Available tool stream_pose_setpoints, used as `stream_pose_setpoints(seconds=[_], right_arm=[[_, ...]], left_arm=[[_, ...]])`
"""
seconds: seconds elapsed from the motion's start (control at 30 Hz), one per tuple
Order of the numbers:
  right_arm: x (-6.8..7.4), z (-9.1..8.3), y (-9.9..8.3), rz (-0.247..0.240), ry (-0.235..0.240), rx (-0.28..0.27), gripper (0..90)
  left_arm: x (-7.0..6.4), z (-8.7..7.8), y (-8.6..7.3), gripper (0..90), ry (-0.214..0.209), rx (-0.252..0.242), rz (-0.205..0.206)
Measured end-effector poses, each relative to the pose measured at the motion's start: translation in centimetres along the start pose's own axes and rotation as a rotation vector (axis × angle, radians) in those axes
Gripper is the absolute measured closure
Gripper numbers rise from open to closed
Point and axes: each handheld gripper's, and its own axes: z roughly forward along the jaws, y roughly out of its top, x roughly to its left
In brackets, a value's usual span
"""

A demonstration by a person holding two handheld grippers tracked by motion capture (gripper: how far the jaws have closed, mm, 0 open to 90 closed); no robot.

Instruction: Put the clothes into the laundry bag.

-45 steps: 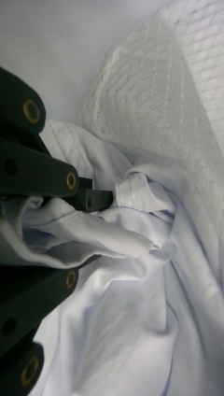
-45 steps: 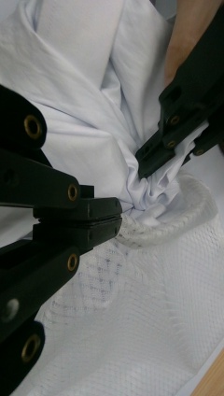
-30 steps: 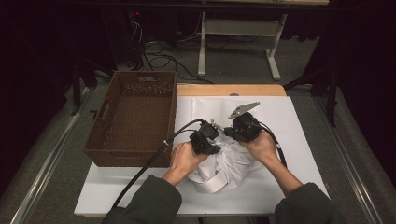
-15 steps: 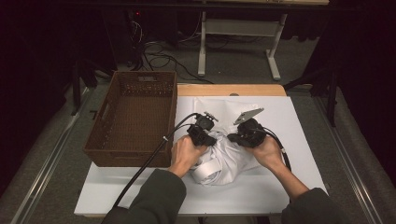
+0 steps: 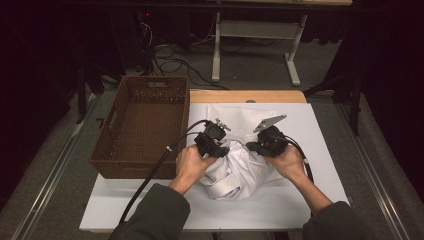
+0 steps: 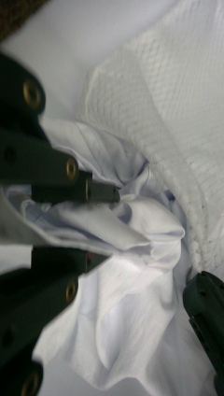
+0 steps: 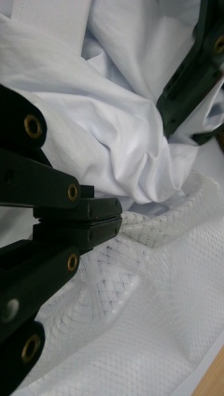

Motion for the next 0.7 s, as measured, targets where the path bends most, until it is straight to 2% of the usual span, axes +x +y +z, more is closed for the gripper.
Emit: stream_pose_setpoints(seconds=[0.07,0.13,0.23,0.27,0.33,0.43,0.47,0.5,0.53,0.63,0.7], right_arm=[[-0.1,0.0,0.1,0.002,0.004,0.001,90.0],[-0.1,0.0,0.1,0.009,0.002,-0.003,90.0],[0.1,-0.1,0.2,-0.001,0.001,-0.013,90.0],[0.3,-0.2,0.2,0.012,0.001,-0.011,90.0],[0.5,-0.3,0.3,-0.008,0.001,-0.019,90.0],[0.9,-0.5,0.4,-0.021,0.005,-0.028,90.0],[1.0,-0.5,0.5,-0.02,0.006,-0.023,90.0],[1.1,-0.5,0.6,-0.029,0.01,-0.023,90.0],[1.3,-0.4,0.6,-0.032,0.013,-0.024,90.0],[1.6,-0.3,0.5,-0.046,0.012,-0.016,90.0],[1.5,-0.3,0.4,-0.051,0.012,-0.01,90.0]], left_arm=[[0.0,0.6,0.0,84.3,-0.063,-0.005,-0.005],[-0.8,1.0,0.0,85.4,-0.104,-0.008,0.014],[-2.1,1.4,-0.1,85.7,-0.115,0.0,0.035],[-2.2,1.6,-0.1,85.7,-0.104,0.004,0.039],[-2.3,2.3,0.0,85.7,-0.062,0.019,0.028],[-1.3,3.7,0.1,85.8,-0.012,0.041,-0.016],[-0.9,4.2,0.2,85.8,-0.007,0.045,-0.039],[-0.3,4.8,0.3,85.8,-0.006,0.04,-0.084],[0.0,5.2,0.4,85.9,0.01,0.036,-0.102],[0.5,5.7,0.5,85.8,0.045,0.034,-0.118],[0.6,5.5,0.5,84.8,0.06,0.033,-0.111]])
